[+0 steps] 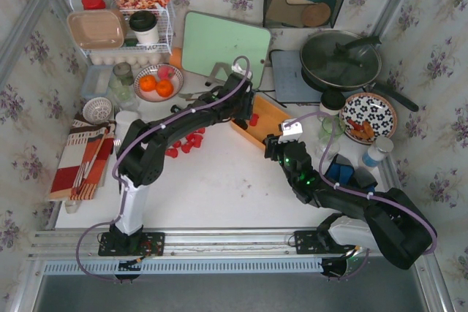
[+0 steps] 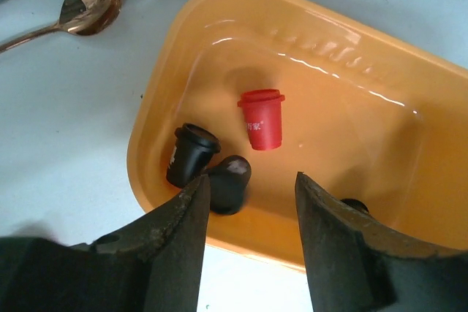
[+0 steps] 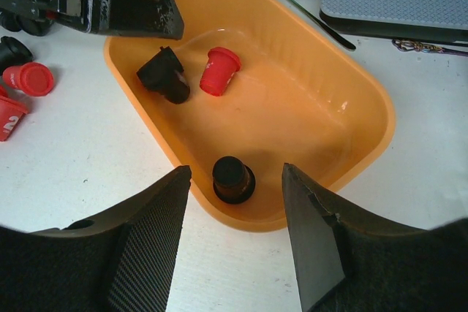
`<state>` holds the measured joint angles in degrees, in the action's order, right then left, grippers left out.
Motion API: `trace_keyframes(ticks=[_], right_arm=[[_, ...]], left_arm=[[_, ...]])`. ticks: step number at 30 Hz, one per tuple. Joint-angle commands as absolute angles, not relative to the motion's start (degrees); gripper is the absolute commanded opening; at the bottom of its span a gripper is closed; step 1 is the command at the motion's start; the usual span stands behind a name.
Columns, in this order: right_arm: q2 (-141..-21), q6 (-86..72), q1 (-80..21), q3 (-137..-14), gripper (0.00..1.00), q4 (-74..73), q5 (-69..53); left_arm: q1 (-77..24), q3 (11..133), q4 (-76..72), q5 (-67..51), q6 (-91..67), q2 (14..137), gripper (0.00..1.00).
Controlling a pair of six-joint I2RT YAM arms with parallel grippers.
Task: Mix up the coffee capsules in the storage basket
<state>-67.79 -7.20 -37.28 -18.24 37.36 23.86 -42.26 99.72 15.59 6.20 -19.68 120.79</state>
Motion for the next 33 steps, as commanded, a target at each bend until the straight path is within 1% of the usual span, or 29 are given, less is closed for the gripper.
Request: trace_keyframes(ticks=[1, 7, 9, 13, 22, 24, 29, 33], right_arm=[[-67.4, -7.5, -37.3, -18.7, 0.60, 38.2, 23.6], [-67.4, -7.4, -37.2, -19.0, 0.61, 37.8, 23.4], [-67.4, -7.5, -37.2, -19.0, 0.61, 37.6, 23.3], [-67.4, -7.5, -37.3, -19.1, 0.61, 37.6, 23.0], [-68.3, -7.4, -37.3, -19.1, 0.60, 37.9, 23.0], [-68.4, -7.2, -37.3, -19.1, 0.60, 38.1, 23.2], [-68.6, -5.5, -37.3, -18.8, 0.62, 39.4, 21.7], [-70.0, -3.5, -37.4, -18.7, 0.62, 41.0, 18.2]], left_arm=[[-42.3, 100.4, 17.2, 5.2, -18.9, 121.2, 0.54], [-42.3, 96.9, 14.5, 4.3, -17.8, 117.9, 0.54], [-42.3, 94.5, 12.7, 4.6, -17.2, 115.0, 0.61], [-42.3, 88.9, 10.3, 6.3, -16.4, 108.9, 0.64], [-42.3, 71.0, 10.5, 16.9, -18.6, 90.3, 0.66], [-42.2, 67.6, 12.9, 20.3, -20.0, 86.3, 0.66], [-42.0, 64.9, 23.3, 24.6, -21.5, 77.3, 0.67], [-42.0, 63.5, 30.9, 24.5, -21.2, 69.4, 0.67]])
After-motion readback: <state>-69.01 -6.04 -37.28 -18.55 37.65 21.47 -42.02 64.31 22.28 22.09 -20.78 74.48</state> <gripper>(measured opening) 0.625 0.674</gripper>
